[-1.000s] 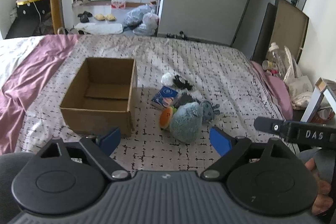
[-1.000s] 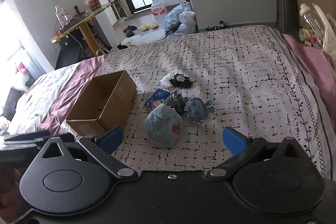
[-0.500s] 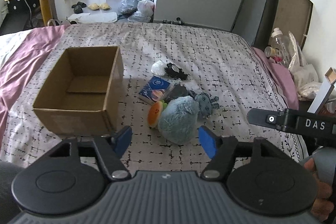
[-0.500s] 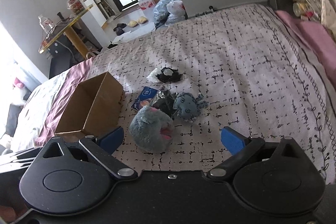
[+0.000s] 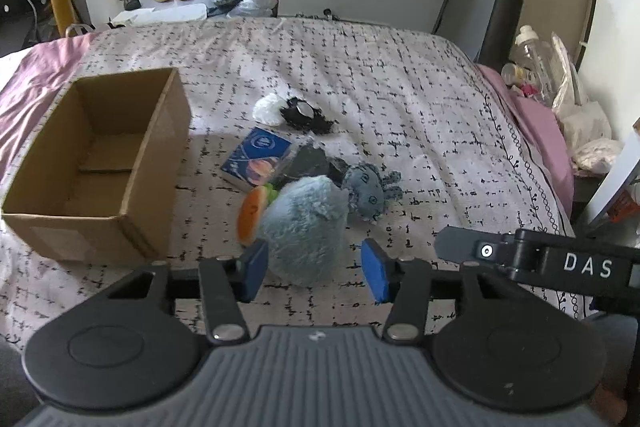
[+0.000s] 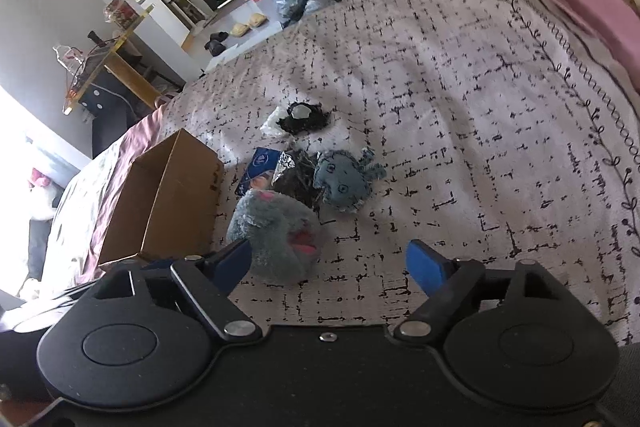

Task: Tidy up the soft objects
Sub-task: 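Move the left tool down onto the grey fluffy plush and close it, then lift the grey fluffy plush with the left tool toward the box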

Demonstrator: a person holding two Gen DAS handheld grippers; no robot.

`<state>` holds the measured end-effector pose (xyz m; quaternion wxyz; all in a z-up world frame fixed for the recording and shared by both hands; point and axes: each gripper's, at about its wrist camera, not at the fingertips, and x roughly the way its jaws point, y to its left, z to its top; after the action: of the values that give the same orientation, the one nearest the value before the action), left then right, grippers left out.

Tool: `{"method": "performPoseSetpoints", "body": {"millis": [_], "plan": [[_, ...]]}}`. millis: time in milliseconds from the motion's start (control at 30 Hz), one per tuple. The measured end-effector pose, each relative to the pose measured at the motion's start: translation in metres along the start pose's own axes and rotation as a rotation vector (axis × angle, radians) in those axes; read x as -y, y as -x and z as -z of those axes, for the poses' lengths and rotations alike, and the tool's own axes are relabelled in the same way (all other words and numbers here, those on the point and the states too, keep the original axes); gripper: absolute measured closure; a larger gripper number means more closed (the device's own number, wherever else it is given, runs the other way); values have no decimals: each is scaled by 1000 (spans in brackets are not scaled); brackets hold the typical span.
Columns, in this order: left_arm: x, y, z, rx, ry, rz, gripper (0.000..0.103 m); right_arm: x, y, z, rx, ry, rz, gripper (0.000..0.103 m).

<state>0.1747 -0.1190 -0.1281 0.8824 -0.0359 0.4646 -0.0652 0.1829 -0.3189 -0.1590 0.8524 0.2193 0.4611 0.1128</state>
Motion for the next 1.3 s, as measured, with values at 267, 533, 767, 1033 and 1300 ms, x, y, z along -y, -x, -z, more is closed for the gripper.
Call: {"method": "performPoseSetpoints", "body": {"millis": [267, 533, 767, 1033, 1300], "plan": [[15, -32, 0, -36, -16, -28, 56, 14, -17, -6, -34, -73, -15, 20], [7, -57, 2, -40, 30, -115, 56, 12, -44, -10, -69, -86, -22, 30], [-5, -59, 3, -3, 49, -119, 65, 9, -60, -7, -95, -135, -88, 40], [-15, -57, 0, 30, 58, -102, 87, 16, -69, -5, -88, -240, -133, 49], [-43, -55, -4, 33, 142, -75, 97, 10, -83, -1, -112, -264, -152, 51]]}}
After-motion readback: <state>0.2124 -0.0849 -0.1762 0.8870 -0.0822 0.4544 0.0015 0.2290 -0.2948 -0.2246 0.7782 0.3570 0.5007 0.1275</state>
